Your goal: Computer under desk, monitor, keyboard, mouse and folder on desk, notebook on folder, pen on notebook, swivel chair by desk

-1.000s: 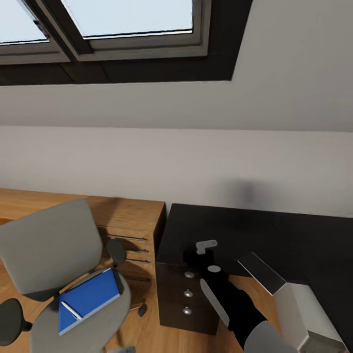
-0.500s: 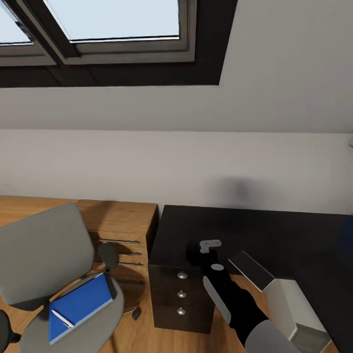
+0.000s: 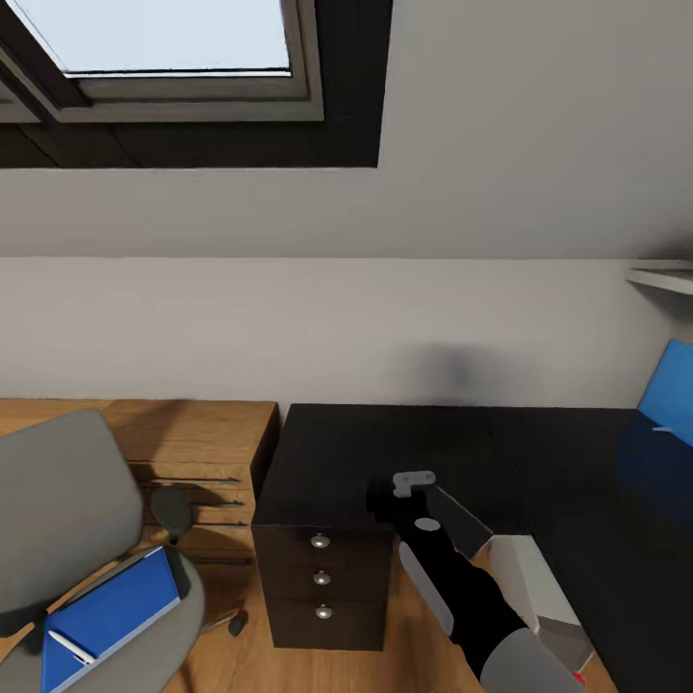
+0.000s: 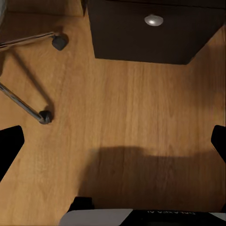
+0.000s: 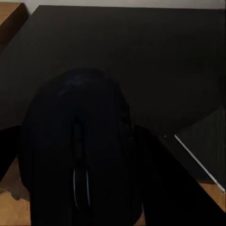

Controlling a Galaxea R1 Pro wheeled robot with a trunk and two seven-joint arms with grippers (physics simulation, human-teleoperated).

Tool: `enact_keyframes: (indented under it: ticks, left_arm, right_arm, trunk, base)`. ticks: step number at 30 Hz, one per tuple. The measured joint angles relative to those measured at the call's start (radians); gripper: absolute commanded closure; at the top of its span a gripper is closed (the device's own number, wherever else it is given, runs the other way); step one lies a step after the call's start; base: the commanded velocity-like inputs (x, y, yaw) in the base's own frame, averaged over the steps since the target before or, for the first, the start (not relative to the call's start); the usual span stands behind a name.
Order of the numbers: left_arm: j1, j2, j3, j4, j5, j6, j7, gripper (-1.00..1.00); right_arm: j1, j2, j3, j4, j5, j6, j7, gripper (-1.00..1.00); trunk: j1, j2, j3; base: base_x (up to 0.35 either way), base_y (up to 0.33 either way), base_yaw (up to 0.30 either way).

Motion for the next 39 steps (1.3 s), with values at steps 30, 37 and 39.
enact_keyframes:
  ticks: [30,37,39]
  left_arm:
    - [0.000,0.001,0.002,0.002,-0.001,-0.004,0.002,-1.00]
    - [0.000,0.000,0.002,0.010,-0.002,-0.004,0.002,-1.00]
    - [0.000,0.000,0.002,0.011,-0.002,-0.004,0.002,-1.00]
  right_arm:
    - [0.000,-0.030,-0.083,-0.004,0.002,0.042,-0.023,1.00]
    - [0.000,-0.076,-0.185,-0.023,0.000,0.130,-0.013,1.00]
    - [0.000,-0.083,-0.195,-0.041,0.000,0.150,-0.012,1.00]
  trunk:
    - [0.001,0.000,0.009]
    - [0.000,0.000,0.015]
    - [0.000,0.000,0.017]
  base:
    - [-0.049,-0.045,-0.079]
    - [-0.108,0.021,-0.250]
    - [-0.012,0.002,-0.259]
